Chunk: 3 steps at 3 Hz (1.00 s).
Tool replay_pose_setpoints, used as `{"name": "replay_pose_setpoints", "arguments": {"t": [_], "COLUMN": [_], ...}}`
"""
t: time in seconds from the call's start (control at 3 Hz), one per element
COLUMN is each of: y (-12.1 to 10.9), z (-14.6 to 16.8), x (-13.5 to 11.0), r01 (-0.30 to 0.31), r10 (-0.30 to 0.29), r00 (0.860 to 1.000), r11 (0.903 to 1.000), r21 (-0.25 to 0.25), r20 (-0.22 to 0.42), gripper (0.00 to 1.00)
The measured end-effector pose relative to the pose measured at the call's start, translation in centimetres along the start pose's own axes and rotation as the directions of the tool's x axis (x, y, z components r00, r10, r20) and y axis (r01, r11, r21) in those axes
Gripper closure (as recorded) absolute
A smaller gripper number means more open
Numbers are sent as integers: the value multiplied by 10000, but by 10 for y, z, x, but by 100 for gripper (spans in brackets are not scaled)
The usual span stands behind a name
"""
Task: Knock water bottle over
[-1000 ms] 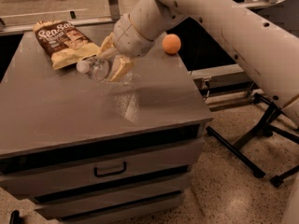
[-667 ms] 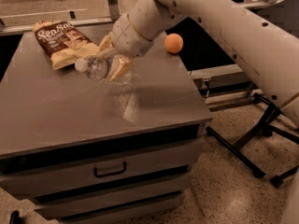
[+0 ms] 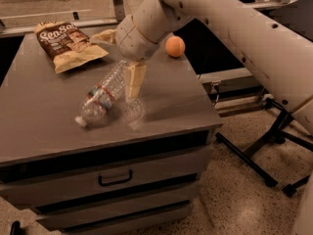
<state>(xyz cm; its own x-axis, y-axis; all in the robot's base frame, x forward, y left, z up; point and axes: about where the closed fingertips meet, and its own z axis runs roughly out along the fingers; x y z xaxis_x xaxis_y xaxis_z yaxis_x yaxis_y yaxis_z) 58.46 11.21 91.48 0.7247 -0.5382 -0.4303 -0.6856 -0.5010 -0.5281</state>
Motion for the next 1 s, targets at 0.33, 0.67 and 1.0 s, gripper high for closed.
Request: {"name": "replay_pose_setpoints", "arguments": {"t": [0.33,0.67,1.0], "y": [0,5,34], "z": [0,-6,-35], "x": [0,1,18], "r01": [1,-70,-476], "r10": [-1,70,468], "r00": [10000,9996,9933], "r11": [10000,10000,9989], "r21": [-1,29,-49], "r20": [1,-265,-1052], "gripper": [0,0,0]}}
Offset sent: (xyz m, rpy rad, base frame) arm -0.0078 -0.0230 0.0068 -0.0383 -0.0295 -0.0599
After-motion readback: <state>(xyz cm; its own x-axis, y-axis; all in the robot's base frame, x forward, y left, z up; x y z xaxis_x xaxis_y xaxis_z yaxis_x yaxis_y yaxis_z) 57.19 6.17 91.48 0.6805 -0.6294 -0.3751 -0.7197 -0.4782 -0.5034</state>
